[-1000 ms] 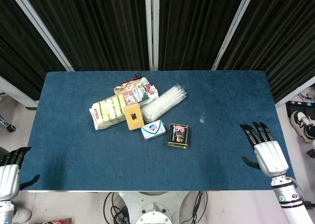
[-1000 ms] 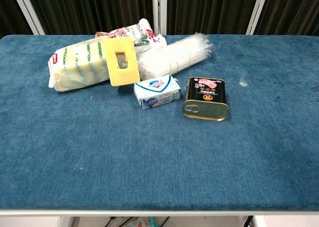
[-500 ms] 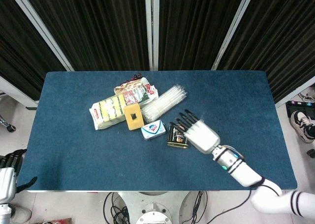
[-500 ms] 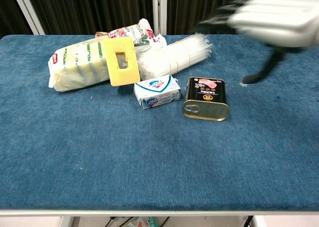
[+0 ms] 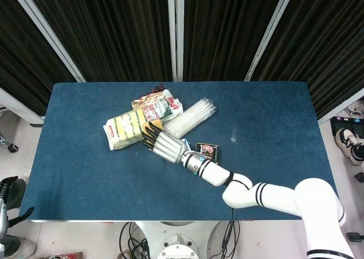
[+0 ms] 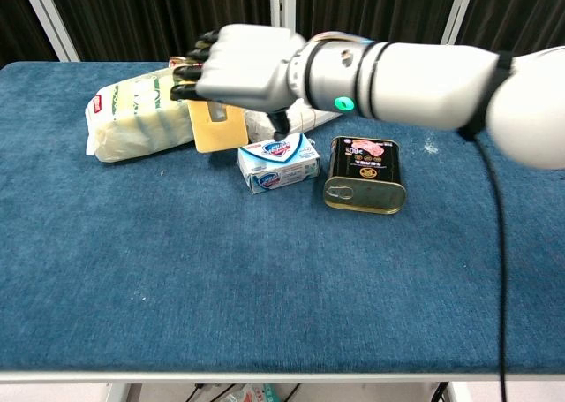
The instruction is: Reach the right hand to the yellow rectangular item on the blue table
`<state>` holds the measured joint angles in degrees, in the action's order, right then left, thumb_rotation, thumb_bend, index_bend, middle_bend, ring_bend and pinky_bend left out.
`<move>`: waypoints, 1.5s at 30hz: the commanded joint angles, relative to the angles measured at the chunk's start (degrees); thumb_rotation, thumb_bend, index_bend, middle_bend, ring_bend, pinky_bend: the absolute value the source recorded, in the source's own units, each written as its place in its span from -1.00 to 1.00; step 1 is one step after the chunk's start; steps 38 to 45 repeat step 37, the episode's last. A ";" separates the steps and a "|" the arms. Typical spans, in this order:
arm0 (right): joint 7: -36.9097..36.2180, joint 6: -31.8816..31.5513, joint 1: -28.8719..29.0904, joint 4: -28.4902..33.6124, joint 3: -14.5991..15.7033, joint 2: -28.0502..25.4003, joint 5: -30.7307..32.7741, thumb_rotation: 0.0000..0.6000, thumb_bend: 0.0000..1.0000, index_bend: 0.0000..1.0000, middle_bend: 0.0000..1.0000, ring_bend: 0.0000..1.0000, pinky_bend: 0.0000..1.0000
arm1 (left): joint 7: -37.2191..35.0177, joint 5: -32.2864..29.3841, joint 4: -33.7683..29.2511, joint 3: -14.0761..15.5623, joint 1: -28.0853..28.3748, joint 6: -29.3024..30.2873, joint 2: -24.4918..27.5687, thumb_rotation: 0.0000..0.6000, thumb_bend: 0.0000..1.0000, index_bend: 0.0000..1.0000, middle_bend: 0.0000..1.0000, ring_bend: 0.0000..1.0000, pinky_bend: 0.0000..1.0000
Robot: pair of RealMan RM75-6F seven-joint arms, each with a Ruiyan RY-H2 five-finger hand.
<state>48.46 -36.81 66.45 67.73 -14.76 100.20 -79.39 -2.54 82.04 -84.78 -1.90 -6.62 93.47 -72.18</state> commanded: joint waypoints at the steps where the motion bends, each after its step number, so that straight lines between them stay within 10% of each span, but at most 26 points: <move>1: -0.85 1.13 4.70 -8.55 0.39 6.19 -2.29 1.00 -1.00 -1.00 -1.00 -1.00 -1.00 | -0.91 -0.45 0.67 -0.09 -0.53 0.25 -0.28 1.00 -0.81 -0.62 -0.61 -0.64 -0.55; 12: -1.64 1.63 10.54 -25.55 2.13 15.51 -3.66 1.00 -0.96 -0.94 -0.83 -1.00 -1.00 | -3.92 -1.50 2.62 -0.18 -2.07 0.54 -0.64 1.00 -0.81 -0.62 -0.61 -0.64 -0.55; 20: -9.43 -7.41 10.36 -34.55 4.44 19.57 -7.78 1.00 -0.49 0.23 0.03 -0.16 -0.14 | -5.23 -1.31 3.27 -0.11 -2.87 0.99 -0.67 1.00 -0.81 -0.59 -0.61 -0.64 -0.55; 27: -18.76 -19.93 6.16 -26.36 7.18 14.13 -12.52 1.00 -0.46 0.30 0.08 -0.12 -0.11 | -4.66 -0.50 3.02 -0.20 -2.76 1.17 -0.55 1.00 -0.82 -0.59 -0.61 -0.64 -0.55; 37: -21.69 -38.37 -4.56 2.54 9.59 0.07 -18.07 1.00 -0.45 0.30 0.08 -0.14 -0.15 | -0.59 2.60 -0.12 0.29 -1.97 1.99 0.84 1.00 -0.81 -0.59 -0.61 -0.64 -0.55; 45: -21.69 -38.37 -4.56 2.54 9.59 0.07 -18.07 1.00 -0.45 0.30 0.08 -0.14 -0.15 | -0.59 2.60 -0.12 0.29 -1.97 1.99 0.84 1.00 -0.81 -0.59 -0.61 -0.64 -0.55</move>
